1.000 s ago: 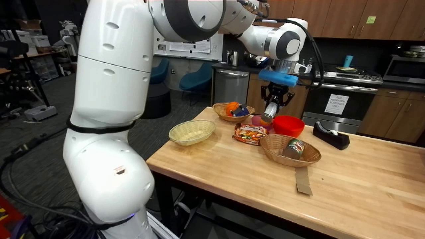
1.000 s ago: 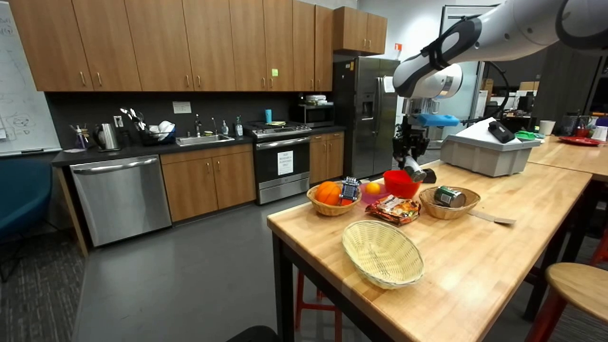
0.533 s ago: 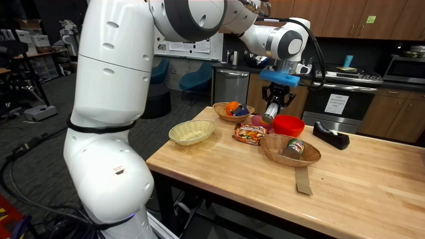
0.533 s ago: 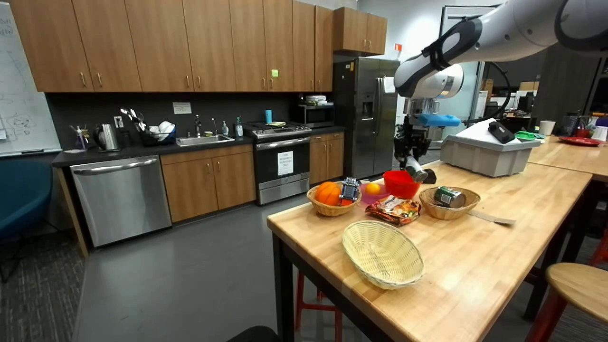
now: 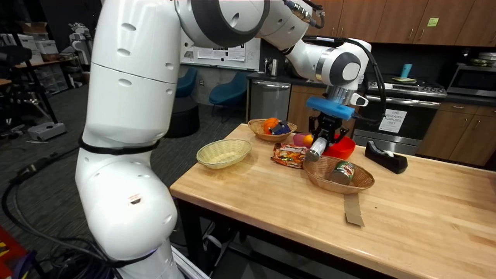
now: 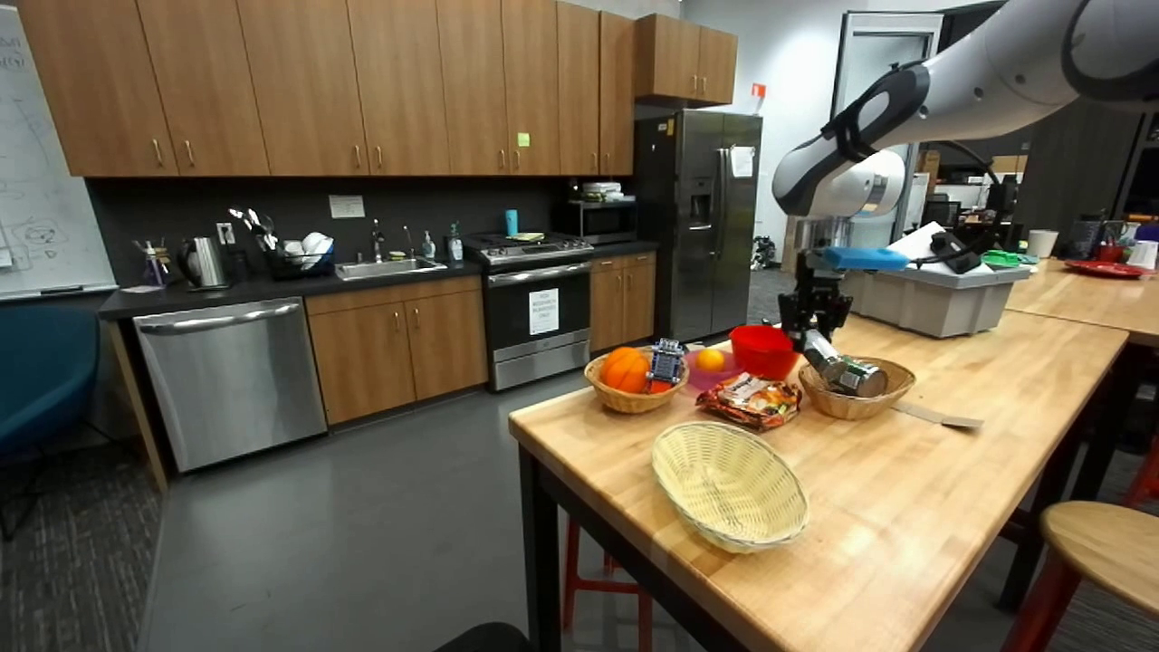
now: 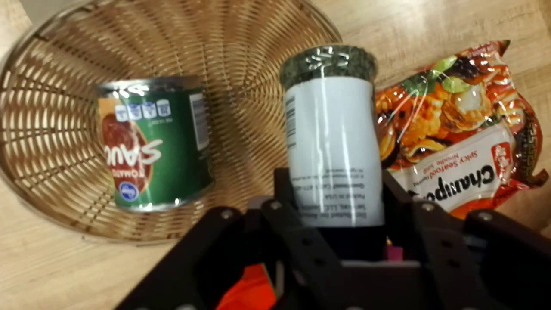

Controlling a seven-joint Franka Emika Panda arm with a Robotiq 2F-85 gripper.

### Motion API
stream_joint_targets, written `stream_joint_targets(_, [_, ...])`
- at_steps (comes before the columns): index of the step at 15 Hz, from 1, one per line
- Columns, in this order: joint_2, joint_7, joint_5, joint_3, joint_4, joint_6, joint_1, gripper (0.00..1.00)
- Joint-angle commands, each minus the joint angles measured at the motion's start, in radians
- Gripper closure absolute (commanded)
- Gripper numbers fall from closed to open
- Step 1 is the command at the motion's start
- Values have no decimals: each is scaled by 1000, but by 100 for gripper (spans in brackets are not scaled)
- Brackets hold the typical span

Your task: Remove the container from the basket on the right and put it on the orange packet

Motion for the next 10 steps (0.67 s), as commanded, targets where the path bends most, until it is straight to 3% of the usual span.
stream_joint_targets(1, [-3,-32,12,7,-56,5,-1,76])
stream_joint_targets(10, [60,-6,-128,41,-13,-86,95,76])
